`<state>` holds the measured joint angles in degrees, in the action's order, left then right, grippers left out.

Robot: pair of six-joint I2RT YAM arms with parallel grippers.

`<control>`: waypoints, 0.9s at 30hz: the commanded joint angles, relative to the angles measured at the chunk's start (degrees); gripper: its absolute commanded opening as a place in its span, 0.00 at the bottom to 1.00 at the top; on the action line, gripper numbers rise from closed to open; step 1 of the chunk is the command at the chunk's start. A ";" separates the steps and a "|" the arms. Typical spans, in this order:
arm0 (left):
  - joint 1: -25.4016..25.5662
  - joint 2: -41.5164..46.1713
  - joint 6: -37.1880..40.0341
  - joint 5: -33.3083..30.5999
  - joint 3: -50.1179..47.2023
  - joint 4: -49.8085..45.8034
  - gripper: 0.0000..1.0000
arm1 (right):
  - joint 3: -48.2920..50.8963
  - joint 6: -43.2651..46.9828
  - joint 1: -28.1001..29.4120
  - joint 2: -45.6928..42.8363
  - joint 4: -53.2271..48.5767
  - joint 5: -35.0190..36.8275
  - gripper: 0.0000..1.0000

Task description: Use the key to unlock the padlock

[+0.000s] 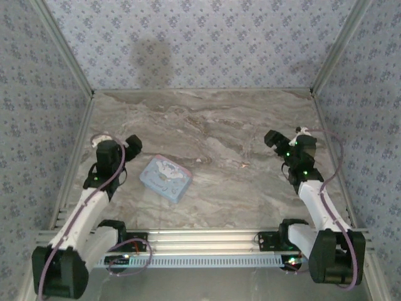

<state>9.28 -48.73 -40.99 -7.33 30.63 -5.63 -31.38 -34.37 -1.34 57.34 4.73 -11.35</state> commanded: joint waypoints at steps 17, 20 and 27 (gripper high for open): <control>24.80 2.80 -27.87 -4.27 0.87 -25.07 0.92 | -18.93 3.12 26.70 20.46 -19.29 -2.71 0.95; 25.45 -2.53 -25.69 -3.84 2.77 -20.63 0.94 | -21.23 4.08 29.75 22.29 -20.96 -2.10 0.94; 25.45 -13.45 -19.41 -4.44 9.40 -15.07 0.95 | -22.63 5.10 34.83 24.96 -22.42 -2.27 0.94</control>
<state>34.30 -59.64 -63.40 -10.85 36.27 -25.80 -52.86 -30.48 32.10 81.17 -15.05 -14.33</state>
